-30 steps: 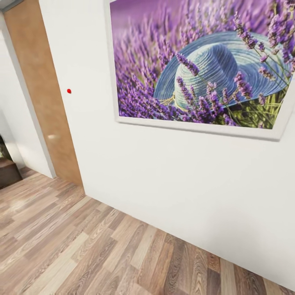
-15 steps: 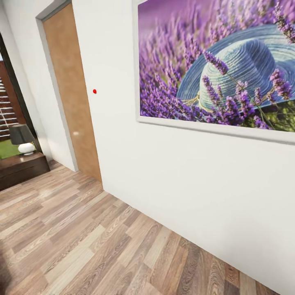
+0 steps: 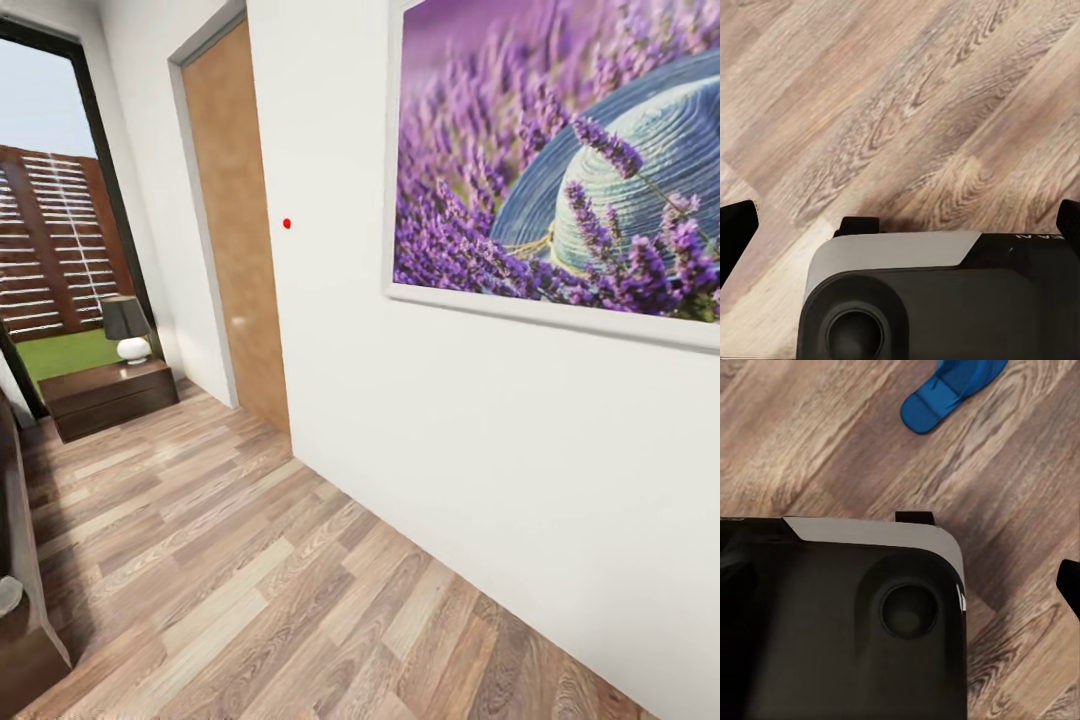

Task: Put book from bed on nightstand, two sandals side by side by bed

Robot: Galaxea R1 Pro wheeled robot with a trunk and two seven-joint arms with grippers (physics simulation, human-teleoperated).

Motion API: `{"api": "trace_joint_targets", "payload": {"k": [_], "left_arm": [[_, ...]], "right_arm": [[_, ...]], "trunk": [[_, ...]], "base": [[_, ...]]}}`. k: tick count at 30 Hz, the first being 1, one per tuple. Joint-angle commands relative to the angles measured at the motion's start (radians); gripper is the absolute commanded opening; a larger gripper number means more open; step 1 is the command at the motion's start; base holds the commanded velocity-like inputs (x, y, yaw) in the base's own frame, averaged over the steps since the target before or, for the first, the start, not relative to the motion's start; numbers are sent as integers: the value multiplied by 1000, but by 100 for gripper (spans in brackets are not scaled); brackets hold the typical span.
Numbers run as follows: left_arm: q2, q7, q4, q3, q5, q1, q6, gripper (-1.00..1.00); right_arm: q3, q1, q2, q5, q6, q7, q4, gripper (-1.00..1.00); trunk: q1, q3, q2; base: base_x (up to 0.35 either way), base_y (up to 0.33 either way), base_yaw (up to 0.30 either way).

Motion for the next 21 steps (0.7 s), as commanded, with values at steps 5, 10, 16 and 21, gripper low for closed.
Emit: {"api": "trace_joint_targets", "payload": {"k": [5,10,16,21], "left_arm": [[0,0,-1,1,3,0,-1,100],[0,0,-1,1,3,0,-1,100],[0,0,-1,1,3,0,-1,100],[0,0,-1,1,3,0,-1,100]], "right_arm": [[2,0,0,-1,-3,-2,0,100],[2,0,0,-1,-3,-2,0,100],[2,0,0,-1,-3,-2,0,100],[2,0,0,-1,-3,-2,0,100]], "trunk": [[0,-1,0],[0,-1,0],[0,-1,0],[0,-1,0]], "base": [[0,0,294],[0,0,294],[0,0,294],[0,0,294]]}}
